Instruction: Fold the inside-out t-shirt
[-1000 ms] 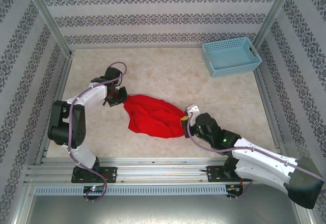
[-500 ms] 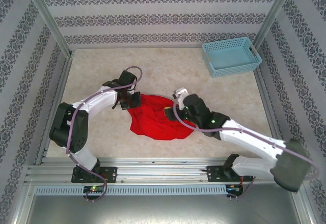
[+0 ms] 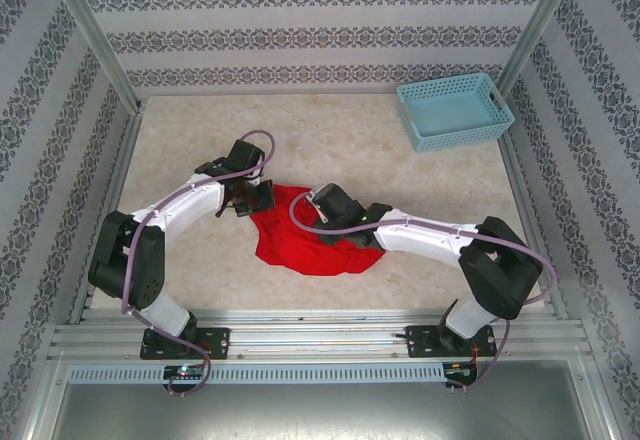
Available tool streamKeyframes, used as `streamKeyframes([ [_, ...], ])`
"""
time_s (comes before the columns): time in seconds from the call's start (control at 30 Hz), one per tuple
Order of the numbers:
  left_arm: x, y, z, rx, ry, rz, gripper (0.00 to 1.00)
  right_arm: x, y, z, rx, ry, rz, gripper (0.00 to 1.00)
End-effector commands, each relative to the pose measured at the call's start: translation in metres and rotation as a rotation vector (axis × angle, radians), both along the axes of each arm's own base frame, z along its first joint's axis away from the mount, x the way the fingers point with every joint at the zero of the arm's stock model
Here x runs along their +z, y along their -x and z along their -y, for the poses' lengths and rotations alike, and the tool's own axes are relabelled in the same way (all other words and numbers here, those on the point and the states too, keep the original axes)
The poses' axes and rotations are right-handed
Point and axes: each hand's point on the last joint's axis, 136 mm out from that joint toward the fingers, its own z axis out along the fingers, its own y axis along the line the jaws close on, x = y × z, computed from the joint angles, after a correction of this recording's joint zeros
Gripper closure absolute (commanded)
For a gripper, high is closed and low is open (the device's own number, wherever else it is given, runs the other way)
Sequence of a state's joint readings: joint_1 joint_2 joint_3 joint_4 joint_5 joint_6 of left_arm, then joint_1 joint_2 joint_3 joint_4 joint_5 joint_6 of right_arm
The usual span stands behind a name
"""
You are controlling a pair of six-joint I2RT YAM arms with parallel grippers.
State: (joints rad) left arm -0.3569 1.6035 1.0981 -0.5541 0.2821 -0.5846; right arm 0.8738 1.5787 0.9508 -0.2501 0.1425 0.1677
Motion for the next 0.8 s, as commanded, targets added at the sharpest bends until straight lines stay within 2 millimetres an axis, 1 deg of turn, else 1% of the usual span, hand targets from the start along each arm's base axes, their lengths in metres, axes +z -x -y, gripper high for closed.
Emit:
streamKeyframes([
  [0.0,0.001,-0.006,-0.014,0.038,-0.032,-0.001,1.00,0.030,-0.003,0.006,-0.010,0.014,0.097,1.00],
  [0.03,0.000,-0.010,-0.021,0.064,-0.037,-0.004,1.00,0.037,-0.003,0.009,-0.015,0.005,0.123,1.00],
  [0.1,-0.002,-0.017,-0.036,0.114,-0.045,-0.015,1.00,0.065,0.005,0.013,-0.002,-0.070,0.185,1.00],
  [0.23,-0.012,-0.032,-0.085,0.236,-0.138,-0.047,1.00,0.115,0.029,0.022,0.055,-0.274,0.279,1.00],
  [0.27,-0.015,-0.035,-0.096,0.262,-0.144,-0.056,1.00,0.124,0.036,0.026,0.062,-0.326,0.297,1.00],
  [0.3,-0.016,-0.037,-0.103,0.279,-0.151,-0.061,1.00,0.126,0.040,0.028,0.061,-0.352,0.302,1.00],
  [0.37,-0.017,-0.041,-0.115,0.310,-0.171,-0.062,1.00,0.124,0.047,0.035,0.056,-0.404,0.285,1.00],
  [0.43,-0.016,-0.042,-0.117,0.316,-0.174,-0.059,1.00,0.113,0.051,0.038,0.048,-0.444,0.257,1.00],
  [0.5,-0.015,-0.041,-0.109,0.293,-0.145,-0.058,1.00,0.098,0.052,0.041,0.017,-0.462,0.235,1.00],
  [0.57,-0.014,-0.035,-0.101,0.246,-0.170,-0.076,1.00,0.078,0.048,0.048,-0.051,-0.448,0.213,1.00],
  [0.6,-0.012,-0.032,-0.095,0.211,-0.187,-0.077,0.98,0.068,0.046,0.052,-0.079,-0.438,0.197,1.00],
  [0.63,-0.009,-0.027,-0.088,0.171,-0.209,-0.078,0.90,0.062,0.045,0.053,-0.095,-0.437,0.186,1.00],
  [0.7,0.001,-0.016,-0.073,0.096,-0.270,-0.047,0.70,0.052,0.043,0.054,-0.119,-0.446,0.167,1.00],
  [0.77,0.017,-0.002,-0.048,-0.007,-0.321,0.034,0.50,0.050,0.042,0.049,-0.117,-0.463,0.148,1.00],
])
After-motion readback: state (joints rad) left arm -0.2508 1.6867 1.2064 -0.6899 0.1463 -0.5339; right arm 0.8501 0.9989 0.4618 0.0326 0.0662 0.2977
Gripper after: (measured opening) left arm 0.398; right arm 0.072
